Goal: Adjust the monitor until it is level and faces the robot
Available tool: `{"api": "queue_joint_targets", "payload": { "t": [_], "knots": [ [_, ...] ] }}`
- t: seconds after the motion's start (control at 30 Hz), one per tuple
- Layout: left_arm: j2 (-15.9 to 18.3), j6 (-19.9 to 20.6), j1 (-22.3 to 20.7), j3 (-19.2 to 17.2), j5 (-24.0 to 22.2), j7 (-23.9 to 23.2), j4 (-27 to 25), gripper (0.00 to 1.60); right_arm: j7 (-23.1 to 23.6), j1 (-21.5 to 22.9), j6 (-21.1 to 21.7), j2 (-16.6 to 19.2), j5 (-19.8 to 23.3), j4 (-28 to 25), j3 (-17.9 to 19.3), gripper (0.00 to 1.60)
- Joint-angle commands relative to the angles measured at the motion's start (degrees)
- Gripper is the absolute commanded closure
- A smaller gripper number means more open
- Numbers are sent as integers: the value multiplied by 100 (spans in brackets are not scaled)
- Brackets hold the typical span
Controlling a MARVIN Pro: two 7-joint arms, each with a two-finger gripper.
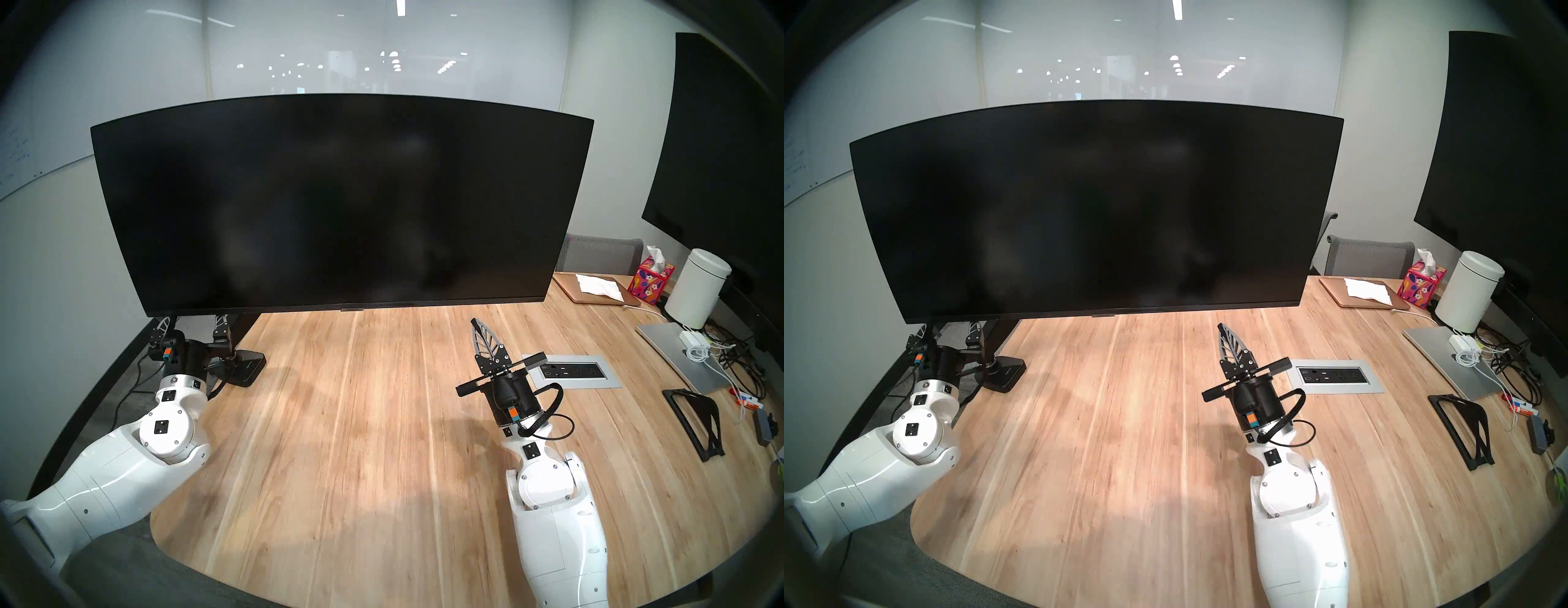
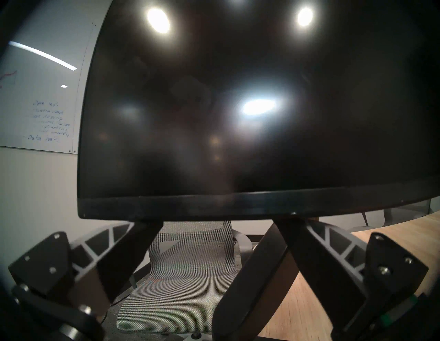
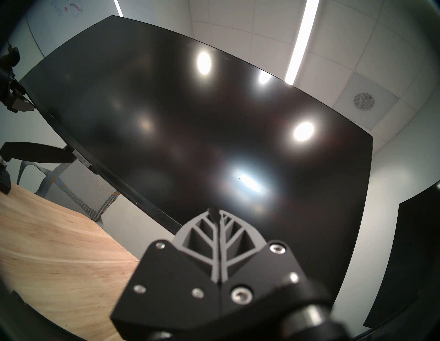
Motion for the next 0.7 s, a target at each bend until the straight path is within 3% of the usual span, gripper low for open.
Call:
{"api": "queue_joint_targets", "payload": {
  "t": [0.0,0.67],
  "knots": [
    [134,-100,-282,-205,126,-9,-233,0,-15,52,-26,3,19,-86,-10,147],
    [163,-56,-365,-230,124,3,-338,0,-15,53,-26,4,17,-83,-10,147]
  ]
}}
